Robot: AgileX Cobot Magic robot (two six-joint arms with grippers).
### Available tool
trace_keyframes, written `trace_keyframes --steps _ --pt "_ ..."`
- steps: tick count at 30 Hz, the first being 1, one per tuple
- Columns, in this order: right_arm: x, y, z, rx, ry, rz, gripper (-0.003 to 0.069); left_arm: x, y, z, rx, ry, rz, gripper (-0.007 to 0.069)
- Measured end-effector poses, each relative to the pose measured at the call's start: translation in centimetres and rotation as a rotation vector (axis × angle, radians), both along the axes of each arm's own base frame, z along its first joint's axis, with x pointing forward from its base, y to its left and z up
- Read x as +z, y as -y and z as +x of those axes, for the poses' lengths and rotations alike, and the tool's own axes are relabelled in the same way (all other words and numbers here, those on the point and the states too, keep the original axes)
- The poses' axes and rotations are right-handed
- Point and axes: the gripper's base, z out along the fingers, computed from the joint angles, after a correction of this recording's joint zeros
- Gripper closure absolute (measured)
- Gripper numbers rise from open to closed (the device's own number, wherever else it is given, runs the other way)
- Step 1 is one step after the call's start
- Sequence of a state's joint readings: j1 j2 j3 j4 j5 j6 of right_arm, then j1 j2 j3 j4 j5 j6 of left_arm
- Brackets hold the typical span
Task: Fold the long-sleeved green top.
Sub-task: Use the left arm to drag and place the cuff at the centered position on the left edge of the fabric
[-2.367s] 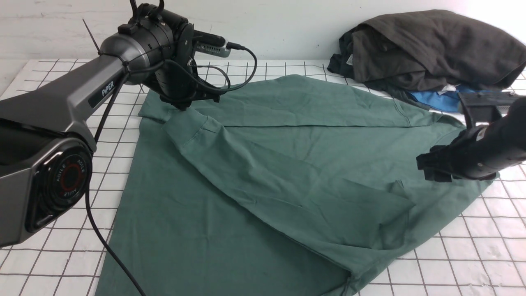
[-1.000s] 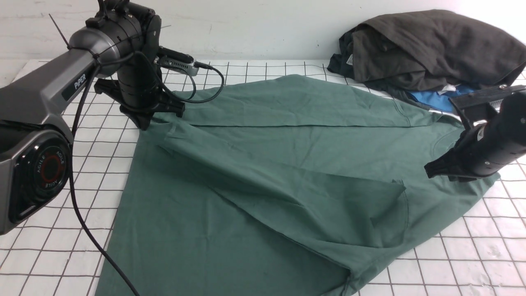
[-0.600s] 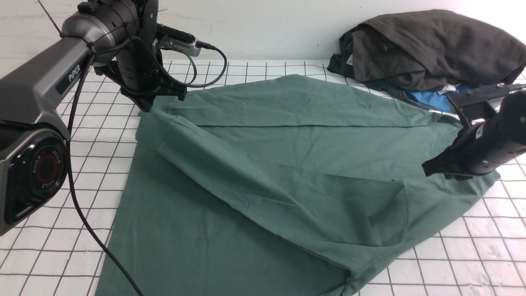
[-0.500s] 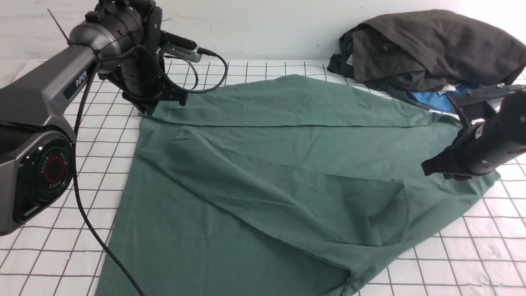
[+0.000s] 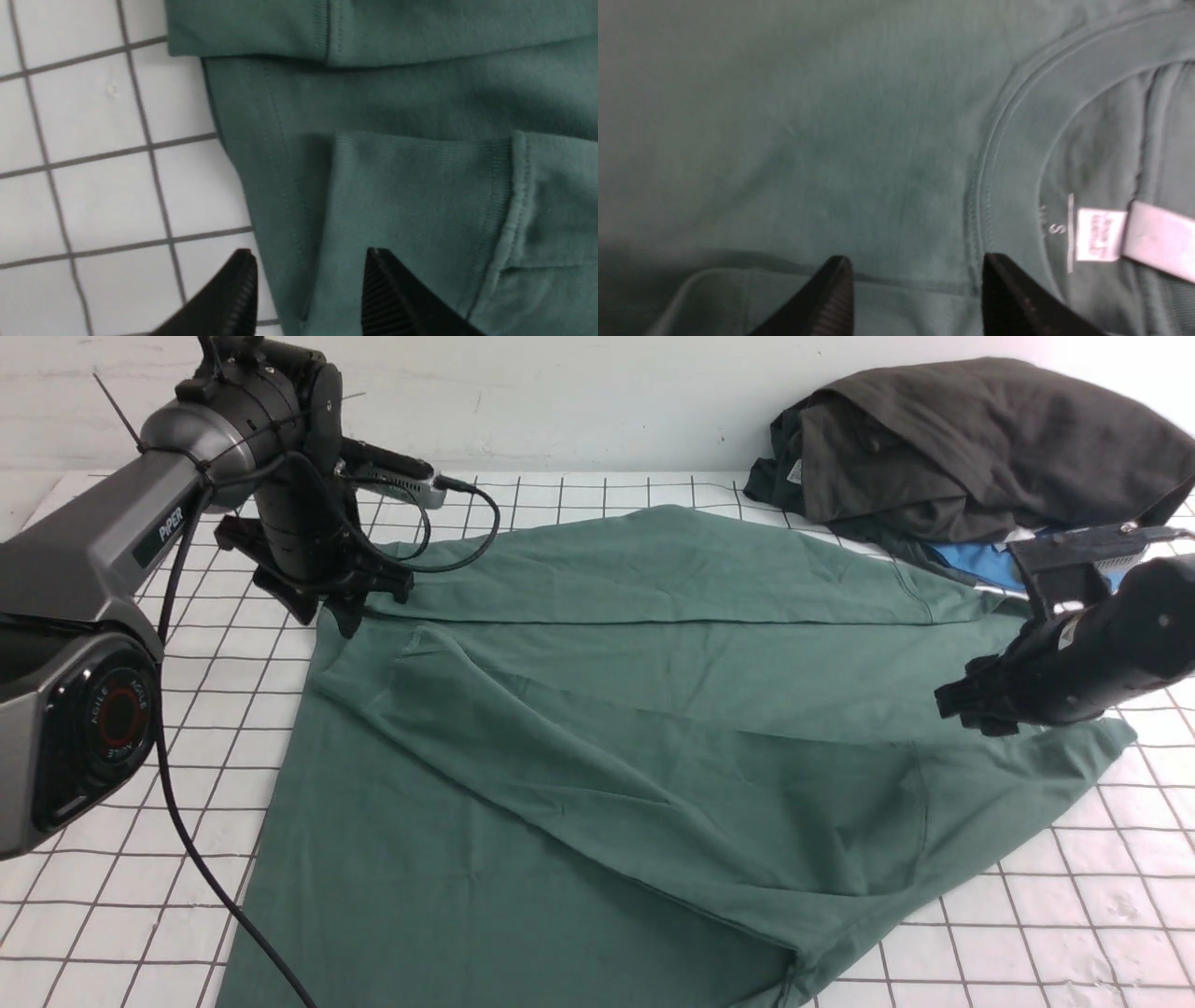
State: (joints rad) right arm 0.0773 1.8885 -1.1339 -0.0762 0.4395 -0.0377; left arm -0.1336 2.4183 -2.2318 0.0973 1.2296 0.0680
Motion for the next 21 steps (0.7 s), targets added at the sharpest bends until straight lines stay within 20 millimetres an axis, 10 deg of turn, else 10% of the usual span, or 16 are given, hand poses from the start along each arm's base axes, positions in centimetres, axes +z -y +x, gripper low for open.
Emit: trace_keyframes --steps 5,13,21 --pt "-1.7 0.0 0.1 -0.006 -0.054 0.001 0.0239 -2.3 0.1 0.2 -0.002 -0.047 -0.008 0.0335" --pt "-1.5 0.2 -0.6 0.020 -0.132 -0.054 0.0629 -2.7 0.1 0.3 -0.004 -0.054 -0.008 0.0335" --pt "1.0 0.9 -2.3 0.012 -0.215 -0.121 0.0673 -2.7 0.1 0.3 -0.005 -0.054 -0.007 0.0335"
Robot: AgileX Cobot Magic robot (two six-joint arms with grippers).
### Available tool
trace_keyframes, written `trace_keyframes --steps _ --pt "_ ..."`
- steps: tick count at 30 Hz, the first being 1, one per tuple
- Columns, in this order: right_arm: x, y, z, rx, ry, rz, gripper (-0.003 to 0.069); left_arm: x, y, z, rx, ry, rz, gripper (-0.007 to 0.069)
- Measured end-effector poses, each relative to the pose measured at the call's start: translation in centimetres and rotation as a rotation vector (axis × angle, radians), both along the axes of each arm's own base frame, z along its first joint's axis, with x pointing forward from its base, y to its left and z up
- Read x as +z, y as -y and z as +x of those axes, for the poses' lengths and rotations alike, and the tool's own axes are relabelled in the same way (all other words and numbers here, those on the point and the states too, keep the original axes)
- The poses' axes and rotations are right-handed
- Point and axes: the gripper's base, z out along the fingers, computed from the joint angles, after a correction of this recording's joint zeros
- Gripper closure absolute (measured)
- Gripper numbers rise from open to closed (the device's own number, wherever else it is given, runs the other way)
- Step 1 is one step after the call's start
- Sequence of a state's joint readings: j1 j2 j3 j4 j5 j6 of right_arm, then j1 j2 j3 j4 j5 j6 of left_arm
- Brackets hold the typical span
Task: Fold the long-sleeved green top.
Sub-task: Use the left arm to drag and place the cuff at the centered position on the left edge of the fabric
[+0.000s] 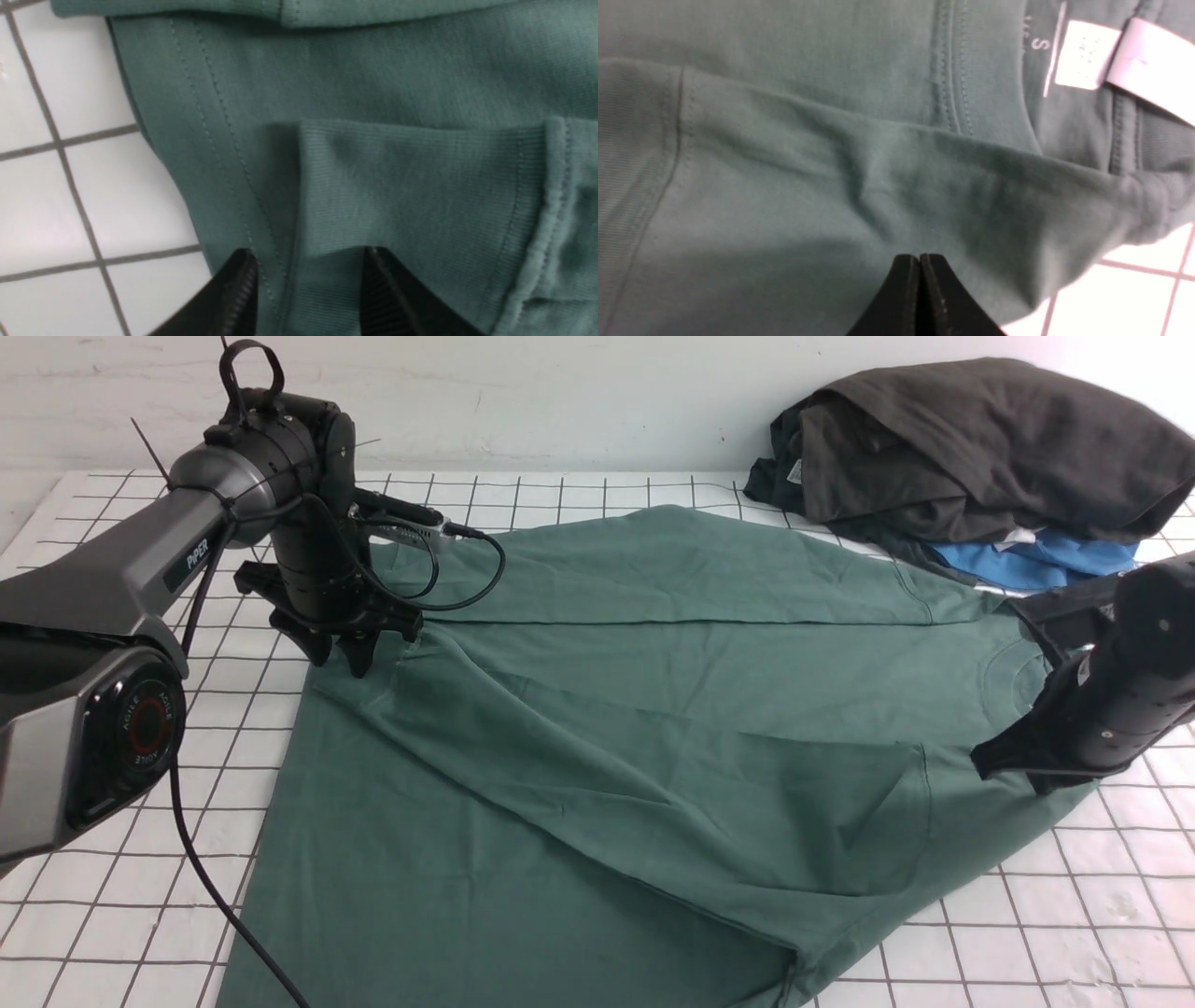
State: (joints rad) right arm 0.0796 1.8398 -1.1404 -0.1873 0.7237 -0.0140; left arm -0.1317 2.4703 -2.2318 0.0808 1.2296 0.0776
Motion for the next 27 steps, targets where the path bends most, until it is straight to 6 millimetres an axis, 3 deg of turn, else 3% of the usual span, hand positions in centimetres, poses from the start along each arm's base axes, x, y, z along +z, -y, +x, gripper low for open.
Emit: trace_keyframes --steps 5,8,16,18,23,26,27 --pt "0.1 -0.6 0.0 -0.078 0.011 0.108 0.0664 0.0 0.0 0.0 0.000 0.000 0.000 0.0335" --pt "-0.2 -1.2 0.3 -0.124 0.024 0.194 0.0617 0.0 0.0 0.0 0.000 0.000 -0.001 0.0335" --pt "-1.3 -1.5 1.8 -0.088 0.134 0.210 0.0298 0.0 0.2 0.0 0.006 -0.004 -0.032 0.0335" --pt "-1.3 -1.3 1.9 -0.061 0.142 0.181 0.0269 0.0 0.3 0.0 0.007 -0.005 -0.037 0.0335" --pt "-2.5 -1.1 1.9 -0.027 0.105 0.137 0.0281 0.0 0.3 0.0 0.007 -0.005 -0.041 0.0335" --pt "-2.7 -1.0 2.0 -0.008 0.105 0.118 0.0377 0.0 0.3 0.0 0.008 -0.006 -0.043 0.0335" --pt "-2.7 -1.0 2.0 0.001 0.106 0.109 0.0461 0.0 0.3 0.0 0.008 -0.006 -0.043 0.0335"
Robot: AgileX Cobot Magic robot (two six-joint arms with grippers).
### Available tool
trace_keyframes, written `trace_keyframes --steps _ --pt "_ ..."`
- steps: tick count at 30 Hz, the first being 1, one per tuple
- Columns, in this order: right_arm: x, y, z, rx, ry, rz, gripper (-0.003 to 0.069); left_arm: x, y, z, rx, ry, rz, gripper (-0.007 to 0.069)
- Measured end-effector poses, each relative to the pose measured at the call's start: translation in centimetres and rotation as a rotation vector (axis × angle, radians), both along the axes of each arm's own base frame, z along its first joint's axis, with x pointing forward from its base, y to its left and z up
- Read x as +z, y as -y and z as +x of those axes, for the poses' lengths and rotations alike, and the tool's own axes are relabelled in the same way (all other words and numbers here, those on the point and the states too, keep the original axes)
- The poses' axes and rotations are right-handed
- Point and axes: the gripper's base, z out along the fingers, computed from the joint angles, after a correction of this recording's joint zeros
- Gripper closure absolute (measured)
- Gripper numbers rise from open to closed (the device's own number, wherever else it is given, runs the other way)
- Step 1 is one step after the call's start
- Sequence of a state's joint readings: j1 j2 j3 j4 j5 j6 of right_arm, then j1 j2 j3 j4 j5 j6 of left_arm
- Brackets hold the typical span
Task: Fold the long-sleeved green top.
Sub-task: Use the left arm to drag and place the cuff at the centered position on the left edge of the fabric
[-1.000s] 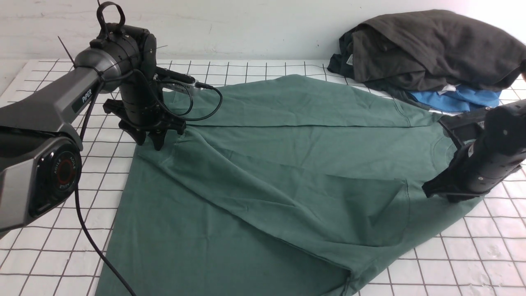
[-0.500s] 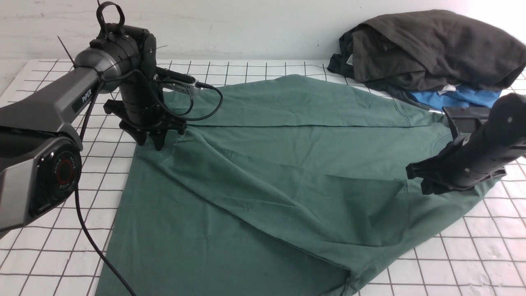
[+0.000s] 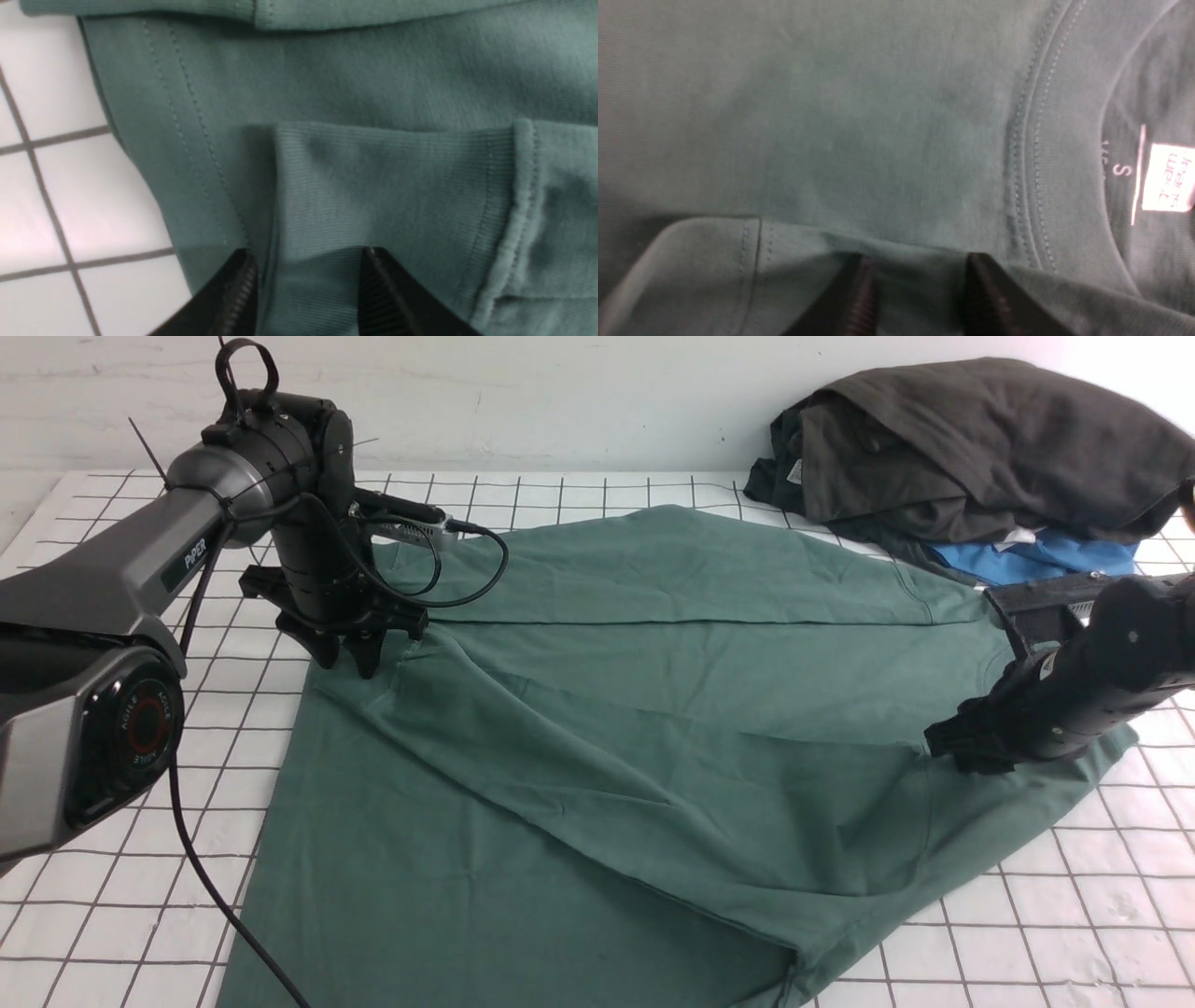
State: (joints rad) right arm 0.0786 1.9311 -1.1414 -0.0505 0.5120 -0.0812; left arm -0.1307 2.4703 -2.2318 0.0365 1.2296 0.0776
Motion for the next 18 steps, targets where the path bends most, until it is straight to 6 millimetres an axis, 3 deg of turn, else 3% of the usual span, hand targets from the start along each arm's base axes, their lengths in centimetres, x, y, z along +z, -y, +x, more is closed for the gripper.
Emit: trace_keyframes --steps 2,6,14,18 --pt "0.0 0.0 0.0 0.008 0.000 -0.010 0.0578 0.0 0.0 0.0 0.000 0.000 0.000 0.0335" --pt "0.4 0.2 -0.2 0.019 -0.013 -0.028 0.0658 0.0 0.0 0.0 0.000 0.000 0.000 0.0335" --pt "4.4 0.6 -2.2 0.025 -0.044 -0.071 0.0669 0.0 0.0 0.0 0.000 0.000 0.000 0.0335" --pt "4.8 1.0 -3.0 0.038 -0.087 -0.111 0.0669 0.0 0.0 0.0 0.000 0.000 0.000 0.0335"
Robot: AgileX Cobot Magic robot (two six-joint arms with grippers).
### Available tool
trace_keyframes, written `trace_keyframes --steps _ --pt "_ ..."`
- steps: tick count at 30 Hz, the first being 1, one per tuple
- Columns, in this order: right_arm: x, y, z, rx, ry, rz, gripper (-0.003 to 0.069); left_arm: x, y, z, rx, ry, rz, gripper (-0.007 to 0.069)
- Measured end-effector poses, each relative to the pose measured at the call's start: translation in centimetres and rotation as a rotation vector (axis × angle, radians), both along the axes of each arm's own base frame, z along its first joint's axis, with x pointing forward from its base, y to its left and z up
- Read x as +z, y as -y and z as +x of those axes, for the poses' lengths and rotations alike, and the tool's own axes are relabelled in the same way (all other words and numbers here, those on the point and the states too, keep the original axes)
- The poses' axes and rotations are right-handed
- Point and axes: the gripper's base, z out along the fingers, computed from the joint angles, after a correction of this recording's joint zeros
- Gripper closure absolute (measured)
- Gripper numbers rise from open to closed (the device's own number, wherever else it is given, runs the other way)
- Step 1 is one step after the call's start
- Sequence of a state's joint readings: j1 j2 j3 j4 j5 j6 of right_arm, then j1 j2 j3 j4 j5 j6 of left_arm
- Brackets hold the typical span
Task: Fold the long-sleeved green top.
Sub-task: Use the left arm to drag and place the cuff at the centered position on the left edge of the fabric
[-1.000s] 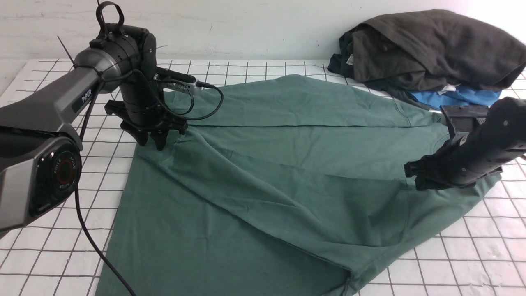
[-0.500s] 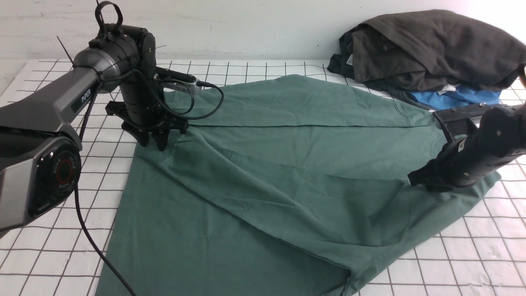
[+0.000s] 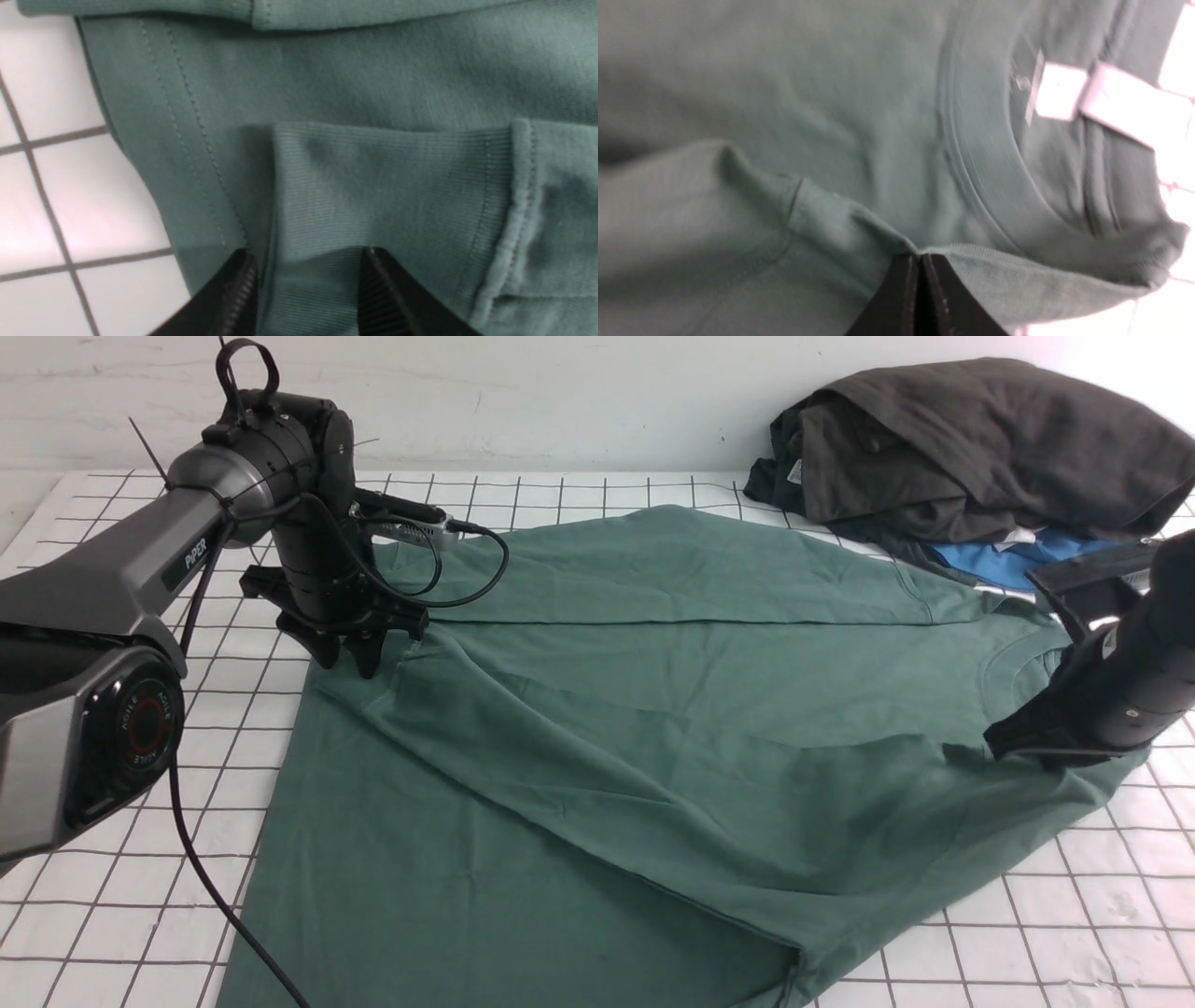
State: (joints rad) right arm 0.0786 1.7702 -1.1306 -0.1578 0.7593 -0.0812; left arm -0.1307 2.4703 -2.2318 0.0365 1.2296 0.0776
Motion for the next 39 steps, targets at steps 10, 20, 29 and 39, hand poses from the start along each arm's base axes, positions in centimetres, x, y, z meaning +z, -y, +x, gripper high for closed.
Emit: trace_keyframes --steps 10,20,29,39 --pt "-2.9 0.6 -2.5 -0.030 -0.101 -0.047 0.0669 0.0 0.0 0.0 0.000 0.000 0.000 0.0335" --pt "-1.3 0.5 -2.0 -0.083 0.040 -0.008 0.0501 1.4 0.0 -0.1 0.000 0.027 -0.004 0.0335" --pt "5.4 0.8 -3.7 -0.059 0.268 -0.014 0.0345 6.8 -0.1 -1.0 0.000 0.134 -0.018 0.0335" --pt "0.1 0.4 -2.9 -0.080 0.038 0.011 0.0634 5.5 -0.1 -0.7 0.000 0.106 -0.013 0.0335"
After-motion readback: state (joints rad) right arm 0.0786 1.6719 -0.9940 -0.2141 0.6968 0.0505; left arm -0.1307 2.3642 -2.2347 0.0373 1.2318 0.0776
